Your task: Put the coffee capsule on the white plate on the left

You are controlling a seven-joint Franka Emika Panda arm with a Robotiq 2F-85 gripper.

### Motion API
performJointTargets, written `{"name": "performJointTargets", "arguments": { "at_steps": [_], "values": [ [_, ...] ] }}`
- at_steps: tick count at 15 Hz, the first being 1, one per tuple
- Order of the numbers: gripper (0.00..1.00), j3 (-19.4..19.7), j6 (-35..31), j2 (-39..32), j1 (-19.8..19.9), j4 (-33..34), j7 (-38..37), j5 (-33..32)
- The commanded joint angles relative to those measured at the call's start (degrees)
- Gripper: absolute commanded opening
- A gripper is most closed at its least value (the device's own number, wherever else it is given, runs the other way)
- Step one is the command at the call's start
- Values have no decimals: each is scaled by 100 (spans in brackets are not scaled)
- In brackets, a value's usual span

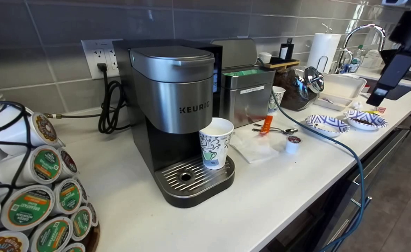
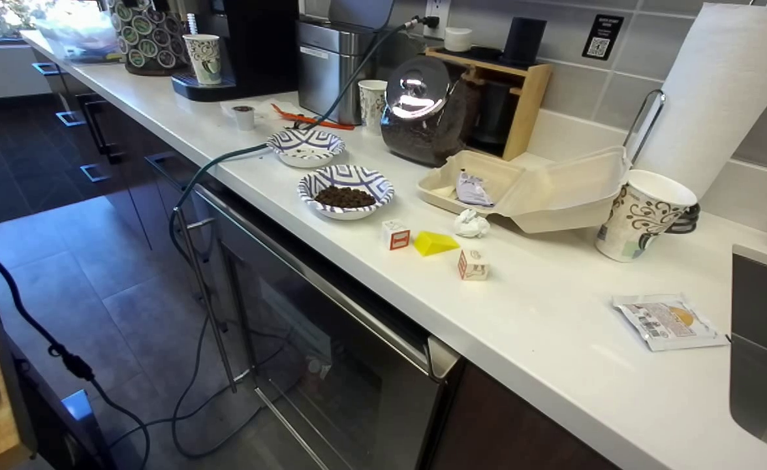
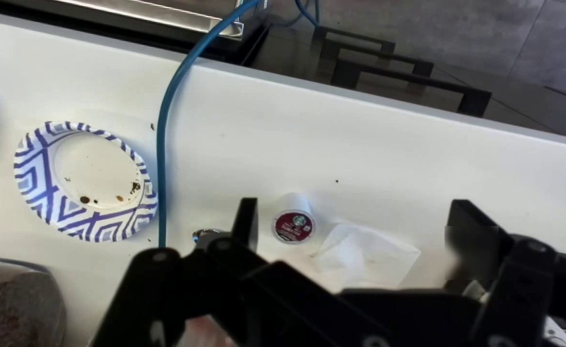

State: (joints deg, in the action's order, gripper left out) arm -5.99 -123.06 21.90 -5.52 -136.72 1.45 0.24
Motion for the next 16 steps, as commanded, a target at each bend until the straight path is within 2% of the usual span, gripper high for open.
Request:
{"name": "performJointTargets", "arguments": {
  "at_steps": [1,5,6,8,11,14,16],
  "values": [
    [100,127,-89,-1124,60,471,196,-72],
    [100,-24,270,-1961,2,890,112,-400],
    [100,53,-17,-1582,29,535,179,-178],
    [100,2,-5,-1899,3,710,178,-244],
    [100,-3,62,-1980,2,820,178,-268],
    [100,44,-990,-2519,17,846,601,447],
    [100,24,-1881,-2797,31,808,636,635]
  ]
}}
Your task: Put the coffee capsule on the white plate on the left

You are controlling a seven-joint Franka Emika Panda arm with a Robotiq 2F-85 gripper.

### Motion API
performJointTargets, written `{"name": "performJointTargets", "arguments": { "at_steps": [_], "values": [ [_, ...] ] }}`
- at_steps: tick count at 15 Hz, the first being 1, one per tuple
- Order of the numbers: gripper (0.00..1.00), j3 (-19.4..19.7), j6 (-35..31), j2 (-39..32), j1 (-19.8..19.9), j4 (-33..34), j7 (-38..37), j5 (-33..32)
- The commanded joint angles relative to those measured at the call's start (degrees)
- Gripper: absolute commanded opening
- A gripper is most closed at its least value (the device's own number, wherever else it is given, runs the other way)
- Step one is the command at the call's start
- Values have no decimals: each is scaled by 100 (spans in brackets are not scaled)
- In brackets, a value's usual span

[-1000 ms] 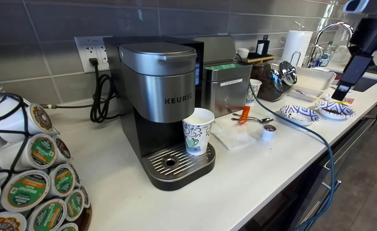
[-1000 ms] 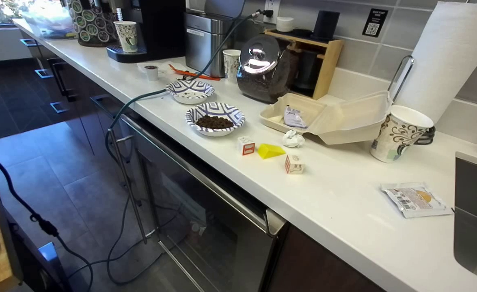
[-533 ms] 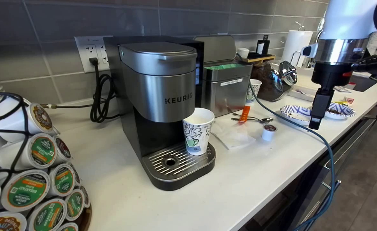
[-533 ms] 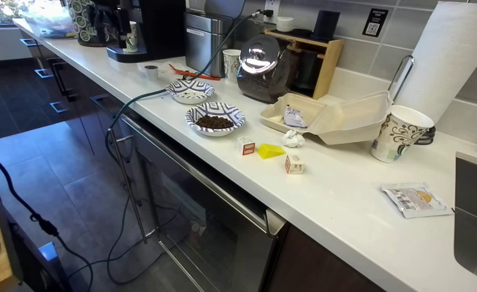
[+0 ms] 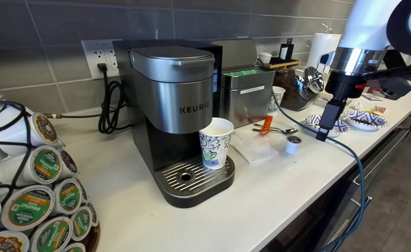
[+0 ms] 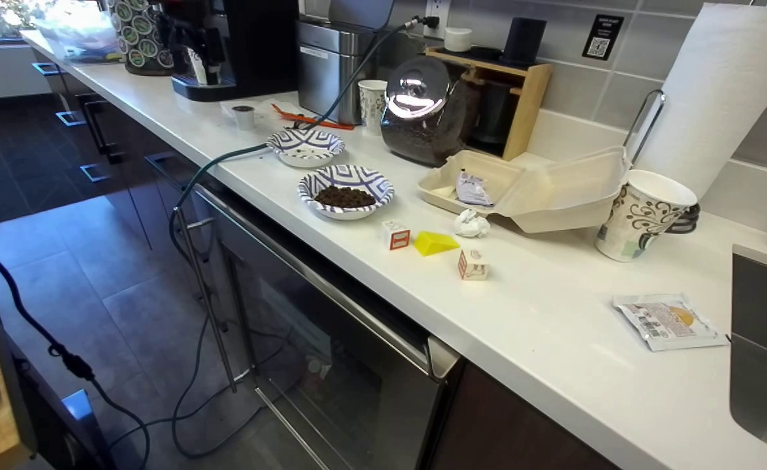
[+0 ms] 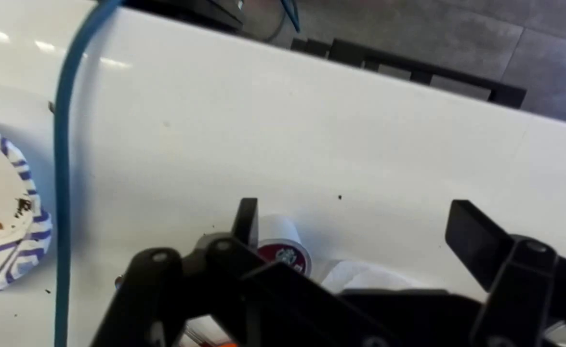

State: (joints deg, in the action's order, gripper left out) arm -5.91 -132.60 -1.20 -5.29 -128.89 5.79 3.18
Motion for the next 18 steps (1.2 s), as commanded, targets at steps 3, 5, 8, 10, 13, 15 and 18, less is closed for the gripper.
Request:
{"name": "performJointTargets", "arguments": {
  "at_steps": [3,5,8,10,13,15,18],
  "values": [
    [100,50,-1634,-884,-19,93,-170,-179],
    [100,113,-1832,-1084,-60,123,-419,-455],
    [100,245,-2102,-1252,-166,150,-854,-960],
    [100,330,-2256,-1323,-244,193,-1104,-1231],
    [96,467,-2290,-1424,-371,293,-1426,-1586],
    [80,554,-2223,-1457,-451,354,-1643,-1796],
    [53,608,-2181,-1492,-509,405,-1798,-1910]
  ]
}}
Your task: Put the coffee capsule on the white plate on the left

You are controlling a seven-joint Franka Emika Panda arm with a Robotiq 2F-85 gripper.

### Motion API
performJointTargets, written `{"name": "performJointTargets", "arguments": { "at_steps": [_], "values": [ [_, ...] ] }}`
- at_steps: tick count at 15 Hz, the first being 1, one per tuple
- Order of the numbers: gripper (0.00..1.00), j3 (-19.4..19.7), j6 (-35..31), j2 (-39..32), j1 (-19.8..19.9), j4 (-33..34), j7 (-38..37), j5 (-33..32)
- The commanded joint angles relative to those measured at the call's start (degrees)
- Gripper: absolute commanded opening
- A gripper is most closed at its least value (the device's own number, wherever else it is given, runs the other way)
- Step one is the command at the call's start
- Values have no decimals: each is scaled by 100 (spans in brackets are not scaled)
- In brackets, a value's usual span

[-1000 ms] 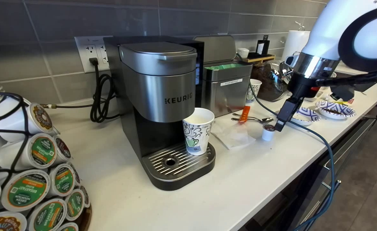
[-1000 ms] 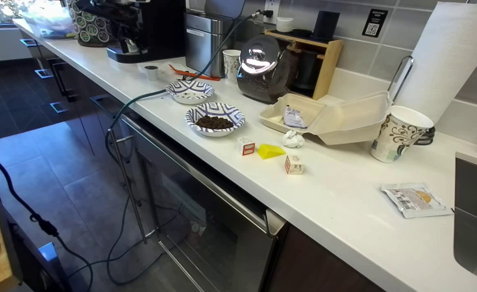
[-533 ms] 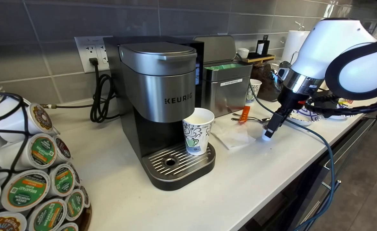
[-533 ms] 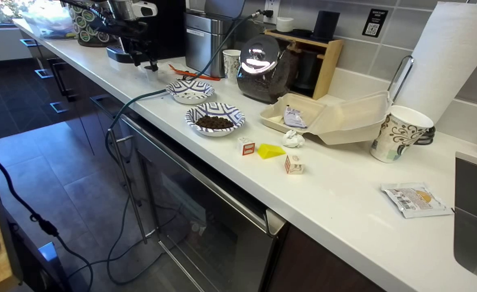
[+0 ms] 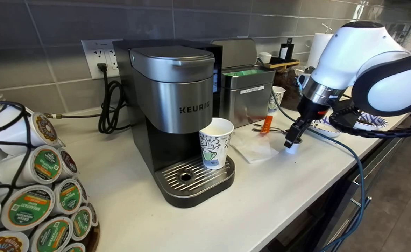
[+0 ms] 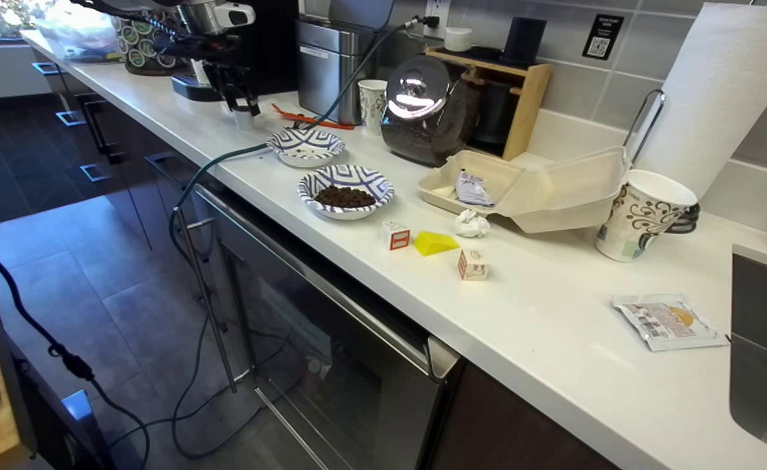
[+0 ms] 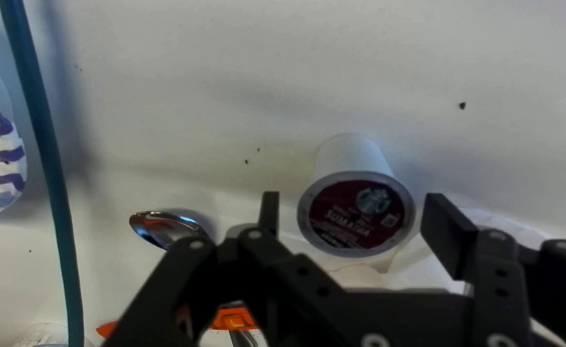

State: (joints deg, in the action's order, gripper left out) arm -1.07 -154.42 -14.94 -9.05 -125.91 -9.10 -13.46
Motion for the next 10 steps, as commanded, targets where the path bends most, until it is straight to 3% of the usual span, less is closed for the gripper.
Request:
{"name": "performJointTargets", "arguments": {
  "at_steps": [1,3,4,10],
  "values": [
    [45,129,17,-126,-144,116,-333,-247],
    [30,128,71,-84,-166,104,-357,-246],
    [28,57,117,71,-133,27,-256,-120],
    [26,359,569,1550,275,-598,-829,19]
  ]
}}
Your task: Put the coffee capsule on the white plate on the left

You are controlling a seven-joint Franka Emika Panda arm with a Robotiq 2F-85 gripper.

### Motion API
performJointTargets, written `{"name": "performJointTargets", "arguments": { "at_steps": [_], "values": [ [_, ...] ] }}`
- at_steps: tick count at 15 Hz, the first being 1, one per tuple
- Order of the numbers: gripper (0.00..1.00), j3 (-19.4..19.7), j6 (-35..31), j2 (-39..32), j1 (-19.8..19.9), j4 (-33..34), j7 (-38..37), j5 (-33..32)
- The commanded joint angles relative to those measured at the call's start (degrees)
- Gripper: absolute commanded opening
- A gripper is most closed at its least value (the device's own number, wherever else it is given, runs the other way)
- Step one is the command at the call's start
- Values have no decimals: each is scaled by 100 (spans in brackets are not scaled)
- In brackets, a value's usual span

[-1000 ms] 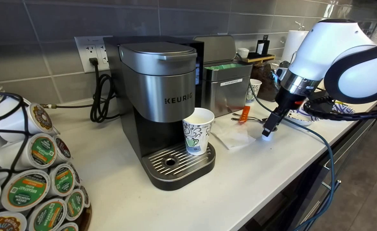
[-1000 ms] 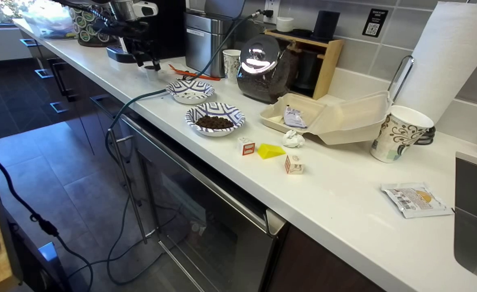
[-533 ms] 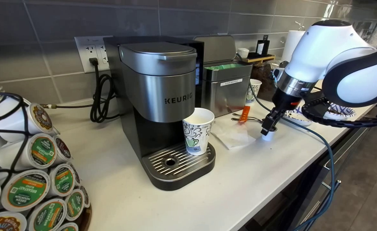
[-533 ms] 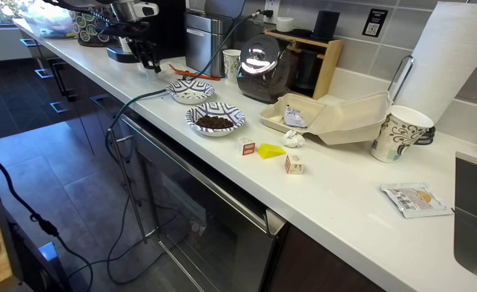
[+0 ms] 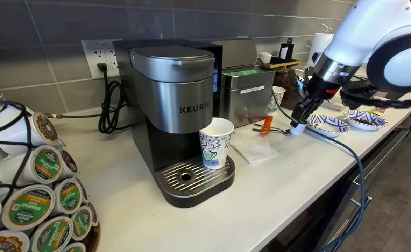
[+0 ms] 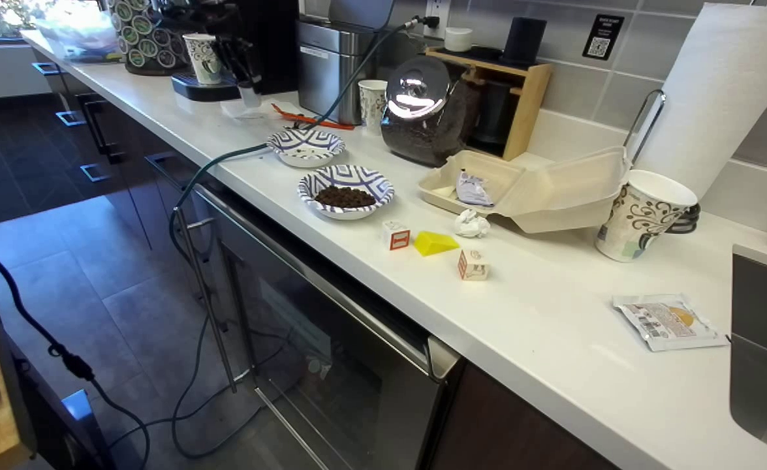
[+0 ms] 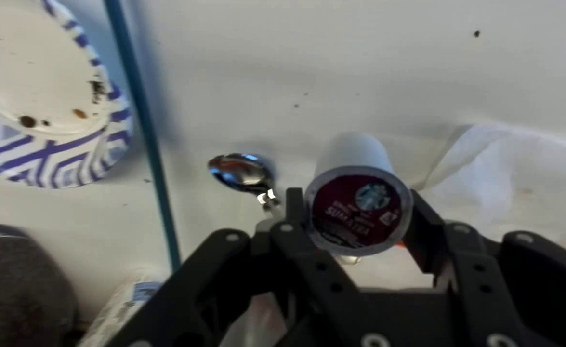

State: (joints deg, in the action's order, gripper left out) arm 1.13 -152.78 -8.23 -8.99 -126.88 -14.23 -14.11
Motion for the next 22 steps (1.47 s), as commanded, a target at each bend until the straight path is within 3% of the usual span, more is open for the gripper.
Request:
{"name": "performJointTargets", "arguments": {
  "at_steps": [1,6,11,16,22],
  "values": [
    [26,214,576,1055,430,-534,-364,65],
    [26,516,758,1362,1213,-588,-280,756],
    [26,561,229,1016,1491,-570,-443,1318],
    [26,509,-6,476,1437,-498,-1362,582],
    [26,679,201,-43,1155,-92,-2630,-675]
  ]
}}
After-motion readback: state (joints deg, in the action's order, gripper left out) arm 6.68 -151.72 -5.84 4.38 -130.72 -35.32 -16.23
